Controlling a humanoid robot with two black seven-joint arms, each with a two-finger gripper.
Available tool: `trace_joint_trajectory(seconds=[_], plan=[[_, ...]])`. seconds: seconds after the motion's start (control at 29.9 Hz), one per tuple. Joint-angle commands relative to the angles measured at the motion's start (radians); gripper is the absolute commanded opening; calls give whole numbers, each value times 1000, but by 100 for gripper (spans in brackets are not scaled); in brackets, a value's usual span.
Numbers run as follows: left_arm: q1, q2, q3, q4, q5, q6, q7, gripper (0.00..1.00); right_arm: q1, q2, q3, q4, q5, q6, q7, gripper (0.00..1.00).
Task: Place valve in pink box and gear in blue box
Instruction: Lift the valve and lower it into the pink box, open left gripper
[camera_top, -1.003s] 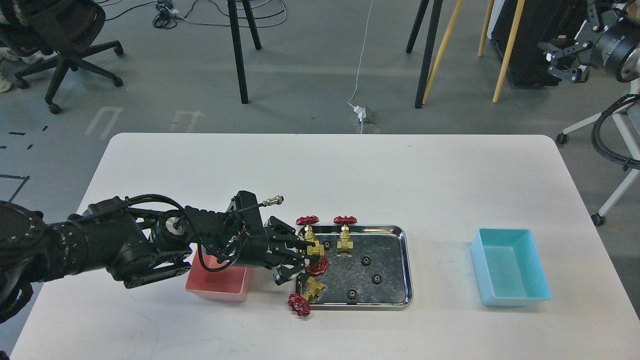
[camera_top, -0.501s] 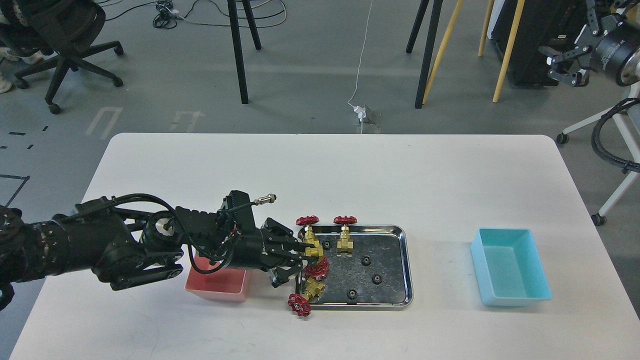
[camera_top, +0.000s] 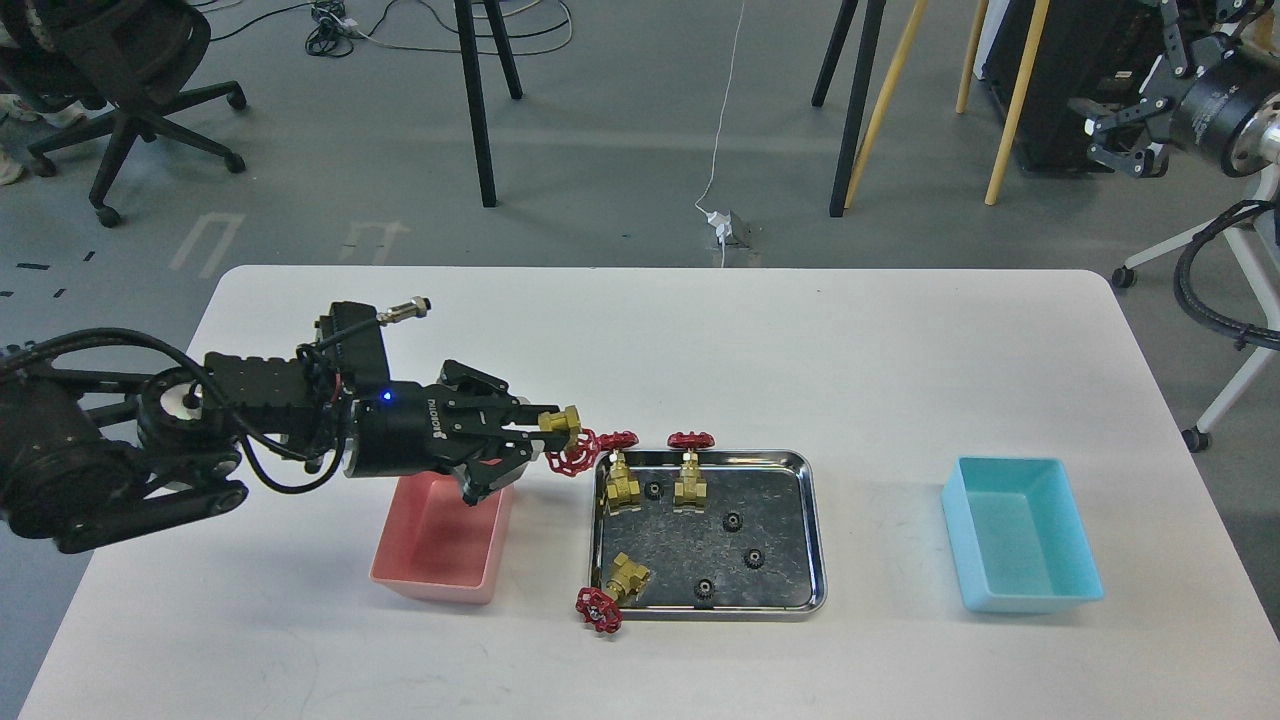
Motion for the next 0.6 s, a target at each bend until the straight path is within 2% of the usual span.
trace_joint_trajectory(seconds=[0.0, 0.2, 0.57], plan=[[0, 103, -4, -50, 17, 2, 0, 14, -1, 0, 1, 0, 0, 0, 0, 99], [54, 182, -2, -47, 117, 5, 0, 14, -2, -1, 1, 2, 0, 0, 0, 99], [141, 172, -7, 16, 129, 7, 0, 14, -14, -13, 2, 9, 3, 0, 0, 99]])
